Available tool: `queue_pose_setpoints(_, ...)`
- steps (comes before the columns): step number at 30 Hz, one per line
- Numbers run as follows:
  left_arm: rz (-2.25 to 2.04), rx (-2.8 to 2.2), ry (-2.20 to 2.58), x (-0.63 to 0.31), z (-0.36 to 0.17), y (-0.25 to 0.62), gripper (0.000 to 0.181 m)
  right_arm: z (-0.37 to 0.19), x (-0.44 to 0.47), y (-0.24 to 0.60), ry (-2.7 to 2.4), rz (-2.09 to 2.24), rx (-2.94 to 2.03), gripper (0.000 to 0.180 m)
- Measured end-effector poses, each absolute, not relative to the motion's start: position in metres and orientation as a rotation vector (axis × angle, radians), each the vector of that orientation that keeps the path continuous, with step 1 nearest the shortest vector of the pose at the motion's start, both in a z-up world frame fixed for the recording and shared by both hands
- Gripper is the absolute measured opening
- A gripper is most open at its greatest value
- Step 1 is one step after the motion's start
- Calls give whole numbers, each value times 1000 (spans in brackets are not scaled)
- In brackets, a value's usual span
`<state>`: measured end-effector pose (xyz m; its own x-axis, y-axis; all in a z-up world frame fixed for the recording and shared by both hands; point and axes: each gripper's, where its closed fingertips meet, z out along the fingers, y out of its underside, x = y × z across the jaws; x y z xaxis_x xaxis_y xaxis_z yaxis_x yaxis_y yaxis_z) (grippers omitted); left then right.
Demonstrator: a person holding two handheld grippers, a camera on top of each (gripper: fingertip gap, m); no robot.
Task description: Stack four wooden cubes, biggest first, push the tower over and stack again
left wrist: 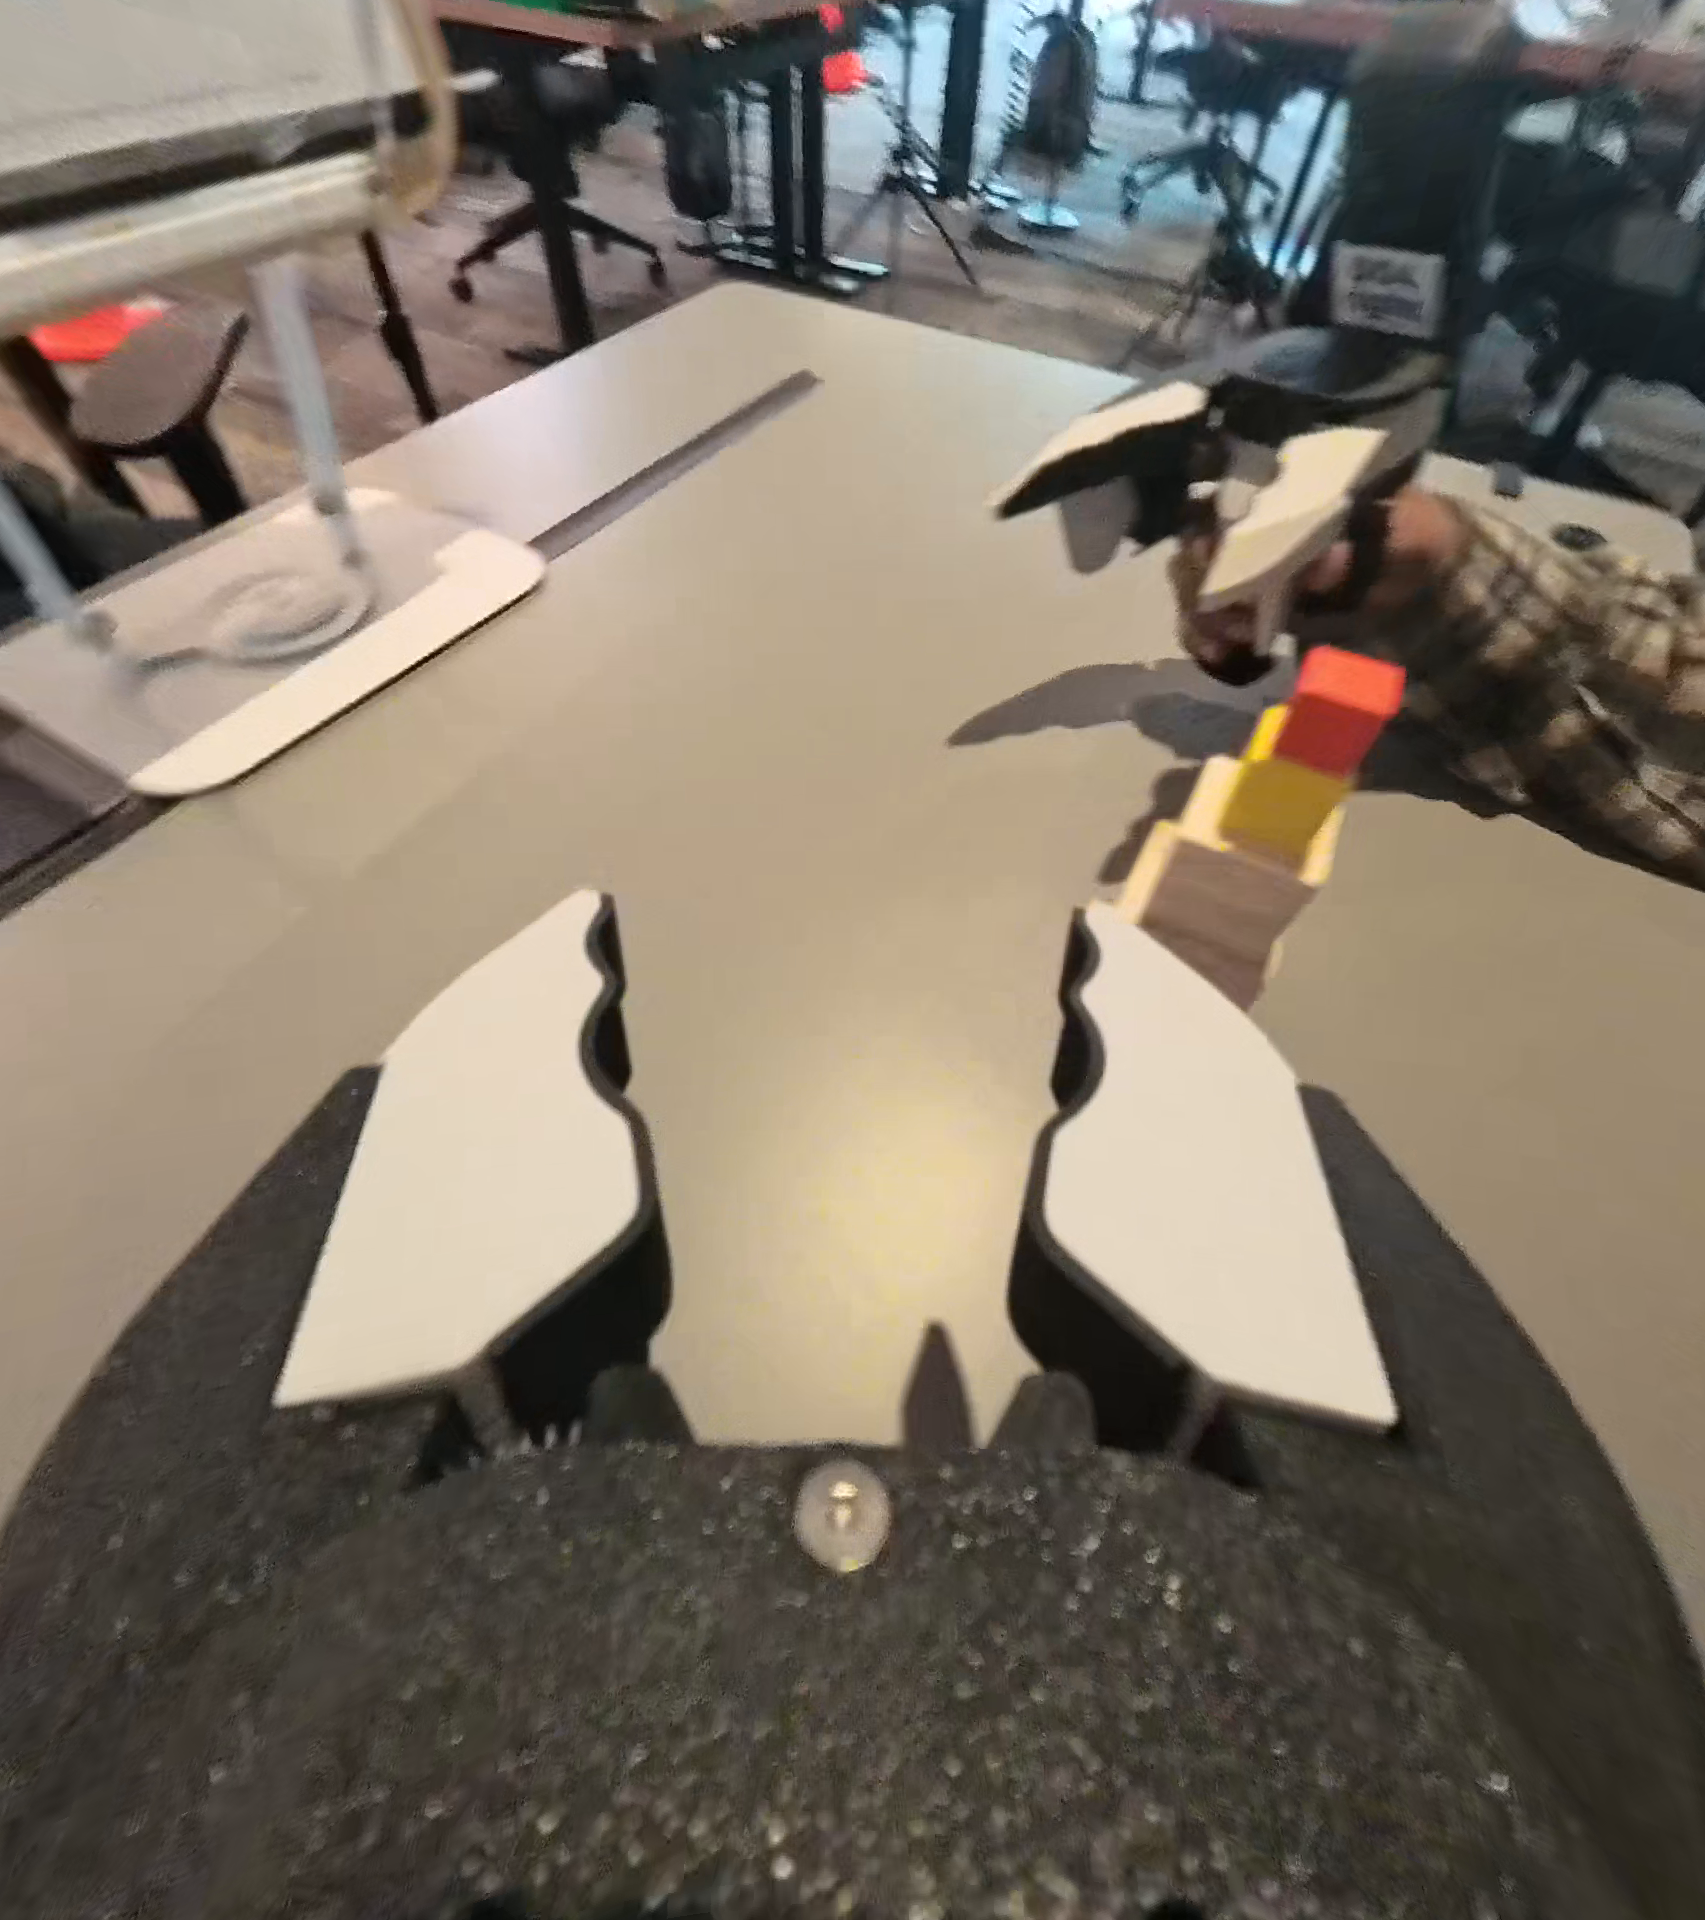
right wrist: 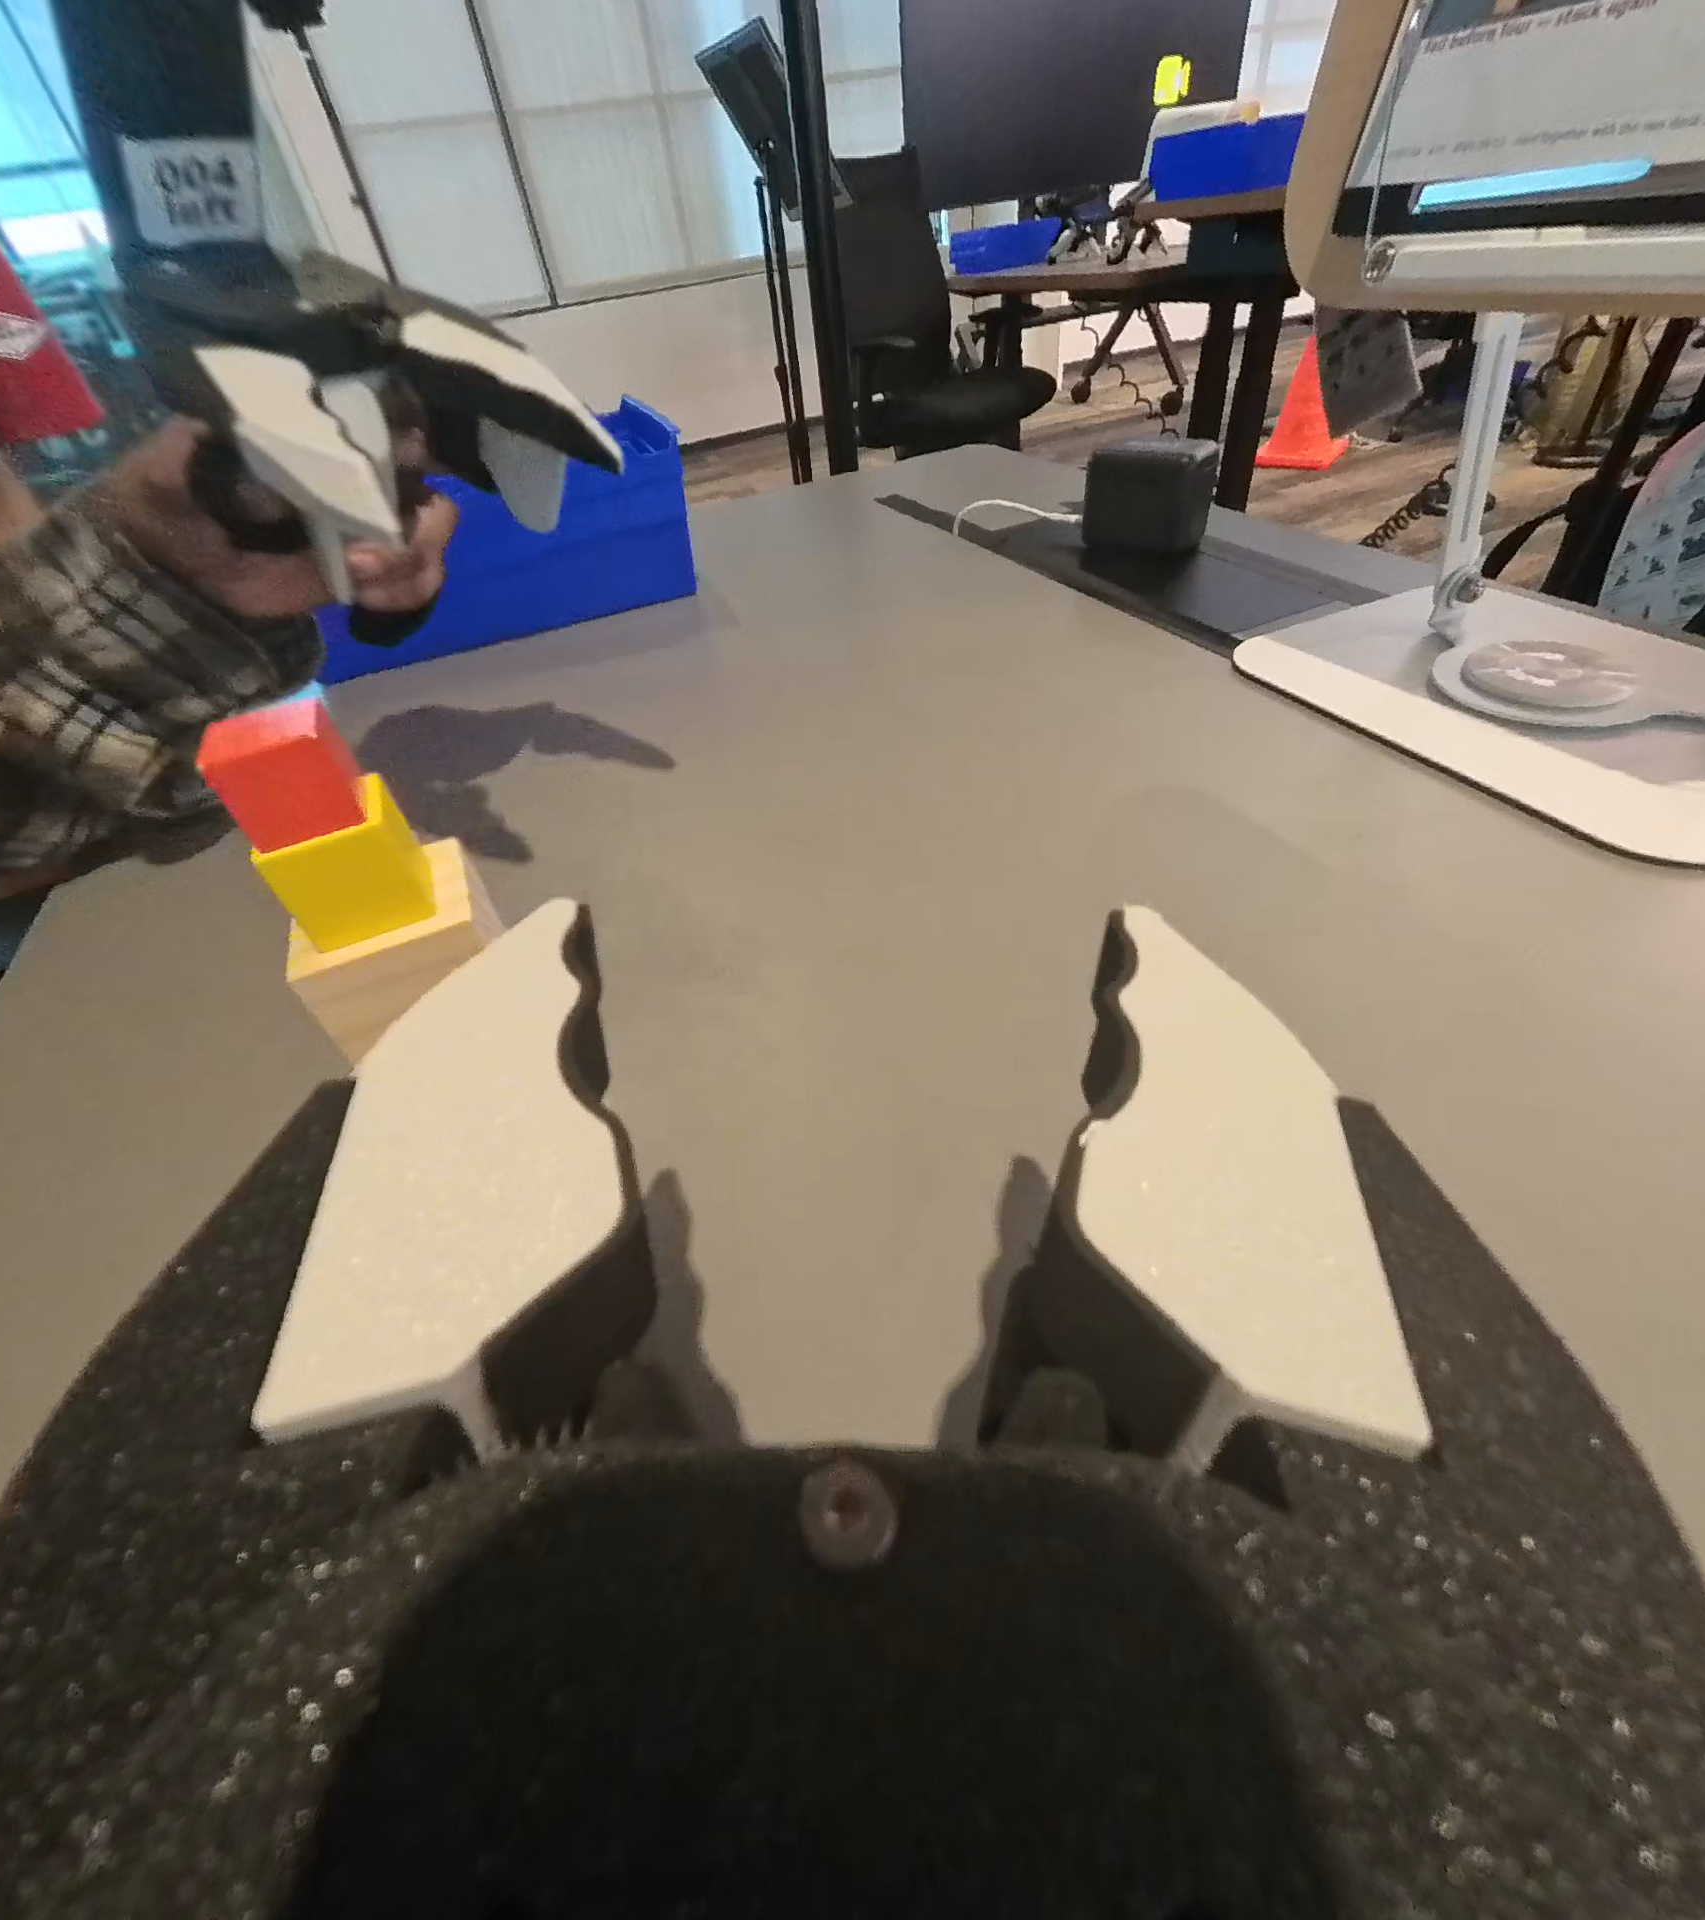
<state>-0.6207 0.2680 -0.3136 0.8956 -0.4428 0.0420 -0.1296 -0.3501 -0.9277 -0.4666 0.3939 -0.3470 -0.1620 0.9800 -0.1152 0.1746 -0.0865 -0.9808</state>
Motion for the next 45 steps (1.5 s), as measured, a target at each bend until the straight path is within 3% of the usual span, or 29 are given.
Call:
queue_pose_setpoints(9, -226, -1875, 384, -693, -347, 268, 75, -335, -428, 408, -1243, 1111, -1638, 87)
queue_pose_setpoints(17, -175, -1702, 200, -715, -324, 254, 72, -304, -399, 378, -1224, 909, -1870, 79)
queue_pose_setpoints(19, -180, -1699, 149, -722, -320, 250, 71, -306, -399, 368, -1229, 908, -1941, 62)
queue_pose_setpoints(20, -173, -1687, 123, -727, -317, 249, 70, -307, -399, 361, -1236, 929, -1979, 39)
queue_pose_setpoints(21, -173, -1680, 104, -731, -315, 248, 70, -306, -402, 351, -1267, 980, -2000, 2)
queue_pose_setpoints(32, -191, -1733, 75, -737, -324, 248, 66, -361, -425, 298, -955, 1025, -2622, 0)
queue_pose_setpoints(45, -176, -1748, 82, -738, -324, 248, 63, -375, -485, 278, -893, 1120, -2705, 0)
